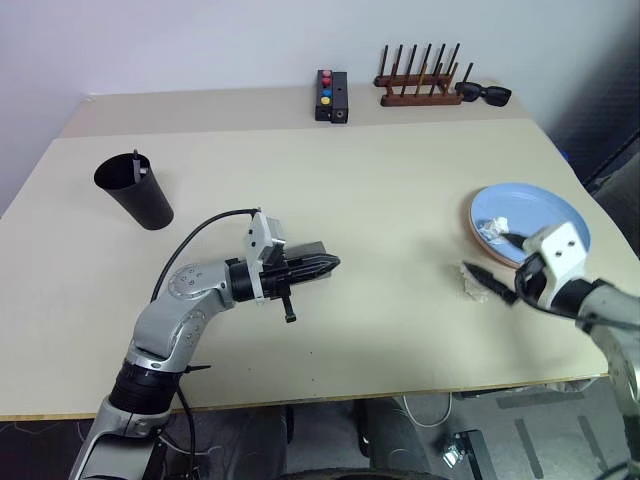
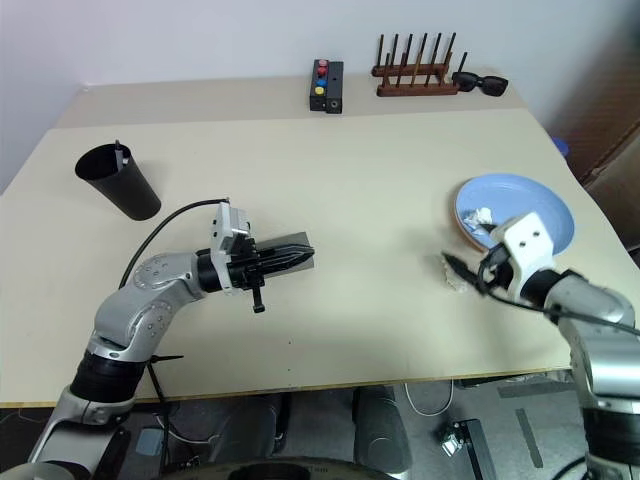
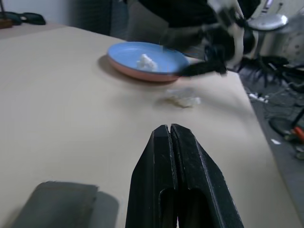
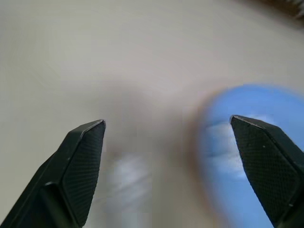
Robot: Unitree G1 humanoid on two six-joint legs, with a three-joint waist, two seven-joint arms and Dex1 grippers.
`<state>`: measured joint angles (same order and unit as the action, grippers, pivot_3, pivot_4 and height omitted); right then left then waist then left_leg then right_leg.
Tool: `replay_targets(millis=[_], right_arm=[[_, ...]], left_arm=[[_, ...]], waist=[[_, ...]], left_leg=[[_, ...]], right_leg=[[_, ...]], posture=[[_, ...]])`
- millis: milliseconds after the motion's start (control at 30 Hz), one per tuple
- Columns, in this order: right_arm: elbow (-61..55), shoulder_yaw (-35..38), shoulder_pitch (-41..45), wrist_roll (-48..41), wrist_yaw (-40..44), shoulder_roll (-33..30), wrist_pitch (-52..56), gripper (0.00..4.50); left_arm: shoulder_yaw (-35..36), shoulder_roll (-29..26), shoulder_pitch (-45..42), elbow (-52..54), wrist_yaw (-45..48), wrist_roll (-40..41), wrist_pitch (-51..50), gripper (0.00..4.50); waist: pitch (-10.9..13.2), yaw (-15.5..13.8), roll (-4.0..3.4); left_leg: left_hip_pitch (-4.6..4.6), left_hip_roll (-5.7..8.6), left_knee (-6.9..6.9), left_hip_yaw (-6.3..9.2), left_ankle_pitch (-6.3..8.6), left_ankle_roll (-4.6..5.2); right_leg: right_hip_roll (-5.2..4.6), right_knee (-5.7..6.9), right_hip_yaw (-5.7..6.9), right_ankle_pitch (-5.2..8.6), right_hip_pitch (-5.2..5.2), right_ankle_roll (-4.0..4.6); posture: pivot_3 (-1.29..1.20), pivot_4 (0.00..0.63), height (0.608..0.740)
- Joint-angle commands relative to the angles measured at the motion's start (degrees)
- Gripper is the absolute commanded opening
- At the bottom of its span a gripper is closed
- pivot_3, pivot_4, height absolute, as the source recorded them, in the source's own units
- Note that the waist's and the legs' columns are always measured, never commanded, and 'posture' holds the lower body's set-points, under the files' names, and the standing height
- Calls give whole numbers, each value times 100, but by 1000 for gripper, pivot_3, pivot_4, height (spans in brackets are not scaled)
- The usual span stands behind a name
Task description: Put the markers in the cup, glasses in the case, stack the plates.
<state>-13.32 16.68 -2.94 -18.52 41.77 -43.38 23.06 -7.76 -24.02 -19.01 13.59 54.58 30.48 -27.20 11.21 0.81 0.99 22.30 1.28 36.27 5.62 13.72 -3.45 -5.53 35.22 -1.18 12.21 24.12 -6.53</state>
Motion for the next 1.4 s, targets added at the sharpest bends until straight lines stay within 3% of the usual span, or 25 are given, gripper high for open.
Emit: replay_targets(millis=[33, 133, 233, 467, 700, 967, 1067, 1167, 1367, 1400], right_arm=[[-61, -51, -11, 116, -212, 72, 116, 4272], [94, -202, -77, 305, -301, 68, 134, 4272], [132, -233, -98, 335, -292, 57, 132, 3457], [239, -234, 36, 367, -265, 55, 68, 25], [140, 140, 663, 59, -533, 406, -302, 25], [1732, 192, 1512, 1091, -1688, 203, -580, 25], [2046, 195, 1603, 1124, -1739, 204, -500, 25], [2140, 171, 1612, 1128, -1698, 194, -529, 1194], [2169, 217, 1716, 1189, -1826, 236, -834, 4197], [2170, 231, 1741, 1155, -1802, 245, -906, 4197]], left_arm=[[-82, 68, -158, 179, 64, 68, 21, 0], [-99, 90, -160, 189, 50, 56, 27, 0], [-95, 85, -141, 210, 31, 64, 22, 0], [-73, 87, -130, 204, -29, 42, 48, 0], [-29, 114, -202, 85, -94, -36, 163, 0], [81, 78, -116, 80, -263, -120, 303, 0], [130, 64, -53, 116, -310, -143, 322, 0], [181, 38, 28, 142, -350, -163, 329, 0], [312, -7, 33, 42, -456, -258, 487, 0], [360, -6, 15, -4, -506, -287, 531, 0]], waist=[[0, 3, 0], [0, -5, 0], [0, -9, 0], [0, -8, 0], [0, -3, 0], [0, -26, 1], [0, -9, 1], [-1, 28, -1], [-1, 8, -1], [-1, 7, -1]], left_leg=[[0, 0, 2, -2, 0, 0], [-2, -1, 1, -2, 0, 0], [0, 0, -1, -2, 1, 1], [0, 0, 0, -2, 1, 1], [-1, -1, -1, -2, 1, 1], [2, 0, -2, -1, 1, 1], [2, 0, -3, -3, 1, 1], [-2, 0, -5, -4, 1, 2], [-2, 0, -2, -7, 1, 2], [-2, 0, -2, -7, 1, 2]], right_leg=[[0, 0, -1, 0, 0, 0], [0, 1, 0, 1, 0, 0], [0, -1, -1, 0, 0, 2], [0, -1, 0, 1, 0, 1], [0, -1, 0, 0, 0, 0], [0, -3, 1, 0, 0, 2], [-1, -5, -1, -1, 1, 2], [0, -2, -2, -1, 1, 2], [0, -1, -4, -1, 1, 2], [0, -1, -4, -1, 1, 2]], posture=[[0, 150, 734], [0, 150, 734], [0, 150, 734], [0, 150, 734], [0, 150, 734], [0, 150, 734], [0, 150, 734], [0, 150, 734], [0, 150, 734], [0, 150, 734]])
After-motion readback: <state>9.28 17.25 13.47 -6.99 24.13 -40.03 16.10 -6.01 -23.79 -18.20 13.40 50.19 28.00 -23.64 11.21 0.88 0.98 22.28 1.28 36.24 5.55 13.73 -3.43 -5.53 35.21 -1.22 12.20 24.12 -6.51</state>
